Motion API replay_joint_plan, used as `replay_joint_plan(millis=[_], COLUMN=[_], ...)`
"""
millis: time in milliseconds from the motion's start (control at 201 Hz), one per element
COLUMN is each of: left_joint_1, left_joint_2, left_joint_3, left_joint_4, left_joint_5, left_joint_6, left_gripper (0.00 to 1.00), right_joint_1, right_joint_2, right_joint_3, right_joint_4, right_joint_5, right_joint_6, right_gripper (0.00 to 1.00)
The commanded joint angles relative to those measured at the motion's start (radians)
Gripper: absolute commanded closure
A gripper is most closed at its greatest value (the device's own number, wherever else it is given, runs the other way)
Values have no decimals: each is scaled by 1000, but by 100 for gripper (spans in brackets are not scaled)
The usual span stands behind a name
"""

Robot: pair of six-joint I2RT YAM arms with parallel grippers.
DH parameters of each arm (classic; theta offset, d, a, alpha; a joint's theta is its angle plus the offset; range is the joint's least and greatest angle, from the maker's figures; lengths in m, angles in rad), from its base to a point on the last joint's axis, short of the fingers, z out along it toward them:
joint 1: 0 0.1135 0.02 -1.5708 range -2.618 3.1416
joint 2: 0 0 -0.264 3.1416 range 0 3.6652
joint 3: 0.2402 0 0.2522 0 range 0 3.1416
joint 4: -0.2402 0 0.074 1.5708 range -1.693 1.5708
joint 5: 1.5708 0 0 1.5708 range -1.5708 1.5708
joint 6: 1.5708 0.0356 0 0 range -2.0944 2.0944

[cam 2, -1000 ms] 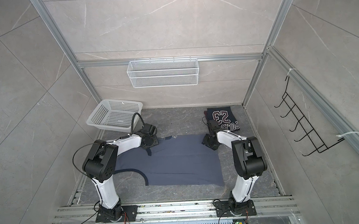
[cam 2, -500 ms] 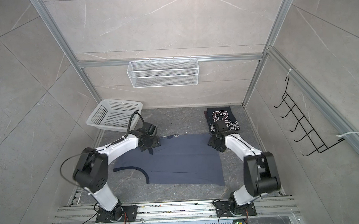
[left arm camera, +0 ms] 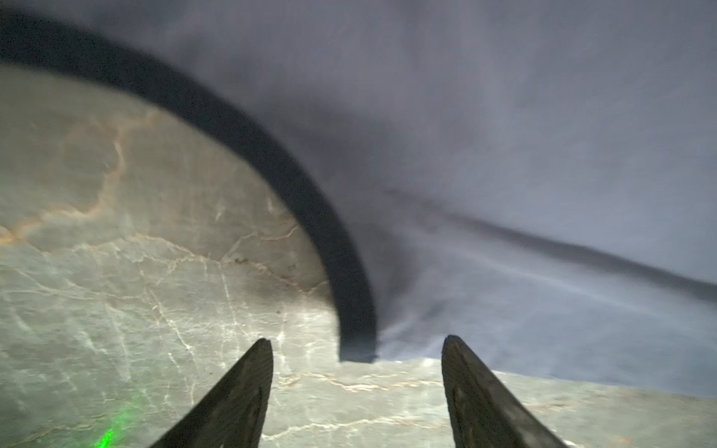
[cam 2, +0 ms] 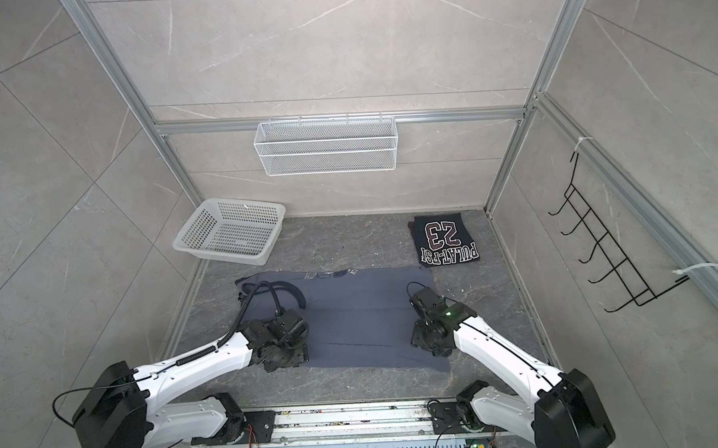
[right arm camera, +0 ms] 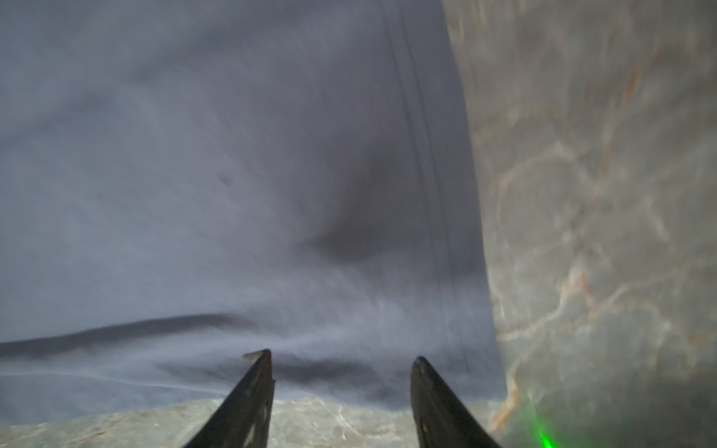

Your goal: Fold and stack the tank tops

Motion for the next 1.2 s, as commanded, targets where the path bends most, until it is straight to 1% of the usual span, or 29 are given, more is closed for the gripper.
replay_joint_plan(millis=[0,25,50,129,254,334,458,543,587,717,782,891,1030,1195], left_joint_1=[-3,-3,-3,-4,-4,-4,-4,-4,-4,-4,-3,-4,-4,-4], left_joint_2=[14,23,30,52,69,75,88,84,77,58,49,24,-12,-72], left_joint_3=[-5,-8,-13,-29,-34,-33,-25,-27,-28,-31,-33,-34,-43,-53], left_joint_4=[88,94,105,134,143,148,146,146,146,146,150,147,124,93], left_joint_5=[24,30,39,57,64,63,64,64,64,65,69,70,58,36], left_joint_6=[-60,-60,-61,-68,-67,-66,-60,-60,-60,-60,-60,-63,-65,-68], left_gripper=[32,34,36,40,48,51,60,65,67,73,76,79,82,86], right_joint_1=[35,41,46,67,99,128,144,147,155,208,222,225,227,227], right_joint_2=[-60,-69,-75,-90,-99,-93,-47,4,35,54,59,107,149,130], right_joint_3=[-41,-49,-57,-89,-126,-122,-107,-121,-121,-106,-118,-145,-131,-135], right_joint_4=[-90,-99,-106,-120,-101,-104,-90,-22,-13,-24,-8,54,75,76], right_joint_5=[59,55,52,48,24,43,60,35,31,89,90,70,98,115], right_joint_6=[148,148,187,231,284,312,326,334,359,415,432,449,460,485], right_gripper=[42,42,43,44,46,46,47,50,51,53,54,61,71,94])
